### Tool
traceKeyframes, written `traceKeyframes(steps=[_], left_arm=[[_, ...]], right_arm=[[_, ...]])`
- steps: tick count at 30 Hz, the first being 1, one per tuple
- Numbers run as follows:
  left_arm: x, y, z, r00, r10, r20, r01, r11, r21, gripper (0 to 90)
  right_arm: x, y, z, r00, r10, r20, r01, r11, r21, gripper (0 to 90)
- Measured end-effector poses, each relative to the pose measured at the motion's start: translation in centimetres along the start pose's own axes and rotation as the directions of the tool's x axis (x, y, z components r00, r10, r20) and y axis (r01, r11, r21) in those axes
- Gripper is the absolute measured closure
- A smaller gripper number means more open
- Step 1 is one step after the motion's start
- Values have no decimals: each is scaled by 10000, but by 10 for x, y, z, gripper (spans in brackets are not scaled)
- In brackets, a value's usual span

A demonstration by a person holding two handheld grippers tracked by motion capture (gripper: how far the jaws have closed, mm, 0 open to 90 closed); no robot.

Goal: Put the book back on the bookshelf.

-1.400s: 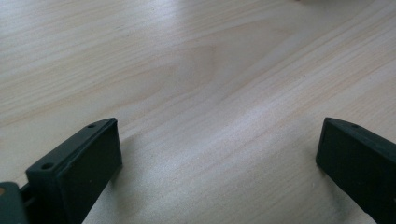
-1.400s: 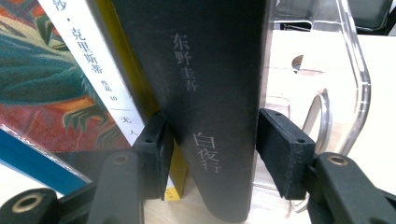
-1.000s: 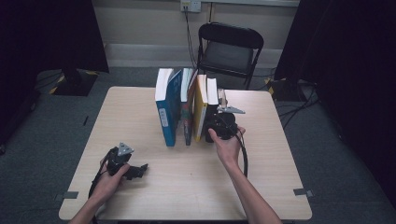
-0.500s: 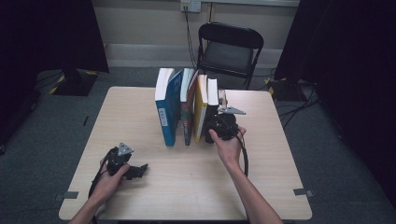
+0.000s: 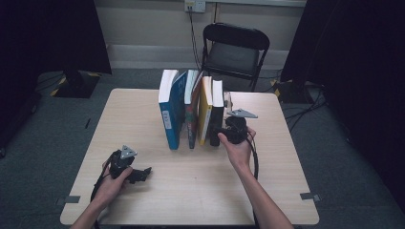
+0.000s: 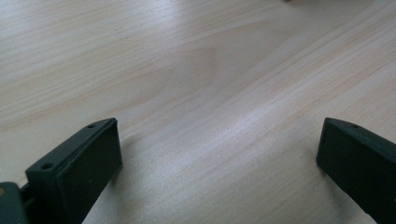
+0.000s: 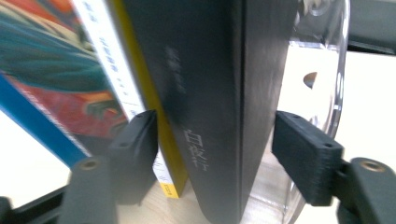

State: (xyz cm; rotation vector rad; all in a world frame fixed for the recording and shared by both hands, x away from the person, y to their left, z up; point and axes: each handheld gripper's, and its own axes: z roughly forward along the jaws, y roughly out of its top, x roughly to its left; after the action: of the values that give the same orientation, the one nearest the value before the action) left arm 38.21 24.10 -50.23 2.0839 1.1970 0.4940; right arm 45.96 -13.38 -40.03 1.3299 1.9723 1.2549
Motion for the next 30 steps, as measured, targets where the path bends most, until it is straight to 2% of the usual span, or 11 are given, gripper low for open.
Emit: traceKeyframes(steps=[8,12,17,20,27,30], left_arm=[[0,0,0,10000,-15,-11,15,10000,-2,0],[0,0,0,10000,-32,-3,32,10000,-25,0],[0,0,0,10000,-34,-3,34,10000,-25,0],[0,0,0,10000,-39,2,39,10000,-30,0],[0,0,0,10000,-31,10,31,10000,-29,0],[0,0,0,10000,-24,11,24,10000,-28,0]], right_arm=[[-6,-1,-6,9988,25,-486,-13,9997,247,244],[-8,-6,-12,9973,17,-728,6,9995,304,163],[-11,-14,-28,9941,-116,-1074,150,9994,309,141],[-13,-17,-34,9938,-116,-1106,158,9992,368,142],[-34,-38,-57,9945,-206,-1025,272,9976,634,142],[-50,-53,-68,9967,-220,-783,292,9953,918,142]])
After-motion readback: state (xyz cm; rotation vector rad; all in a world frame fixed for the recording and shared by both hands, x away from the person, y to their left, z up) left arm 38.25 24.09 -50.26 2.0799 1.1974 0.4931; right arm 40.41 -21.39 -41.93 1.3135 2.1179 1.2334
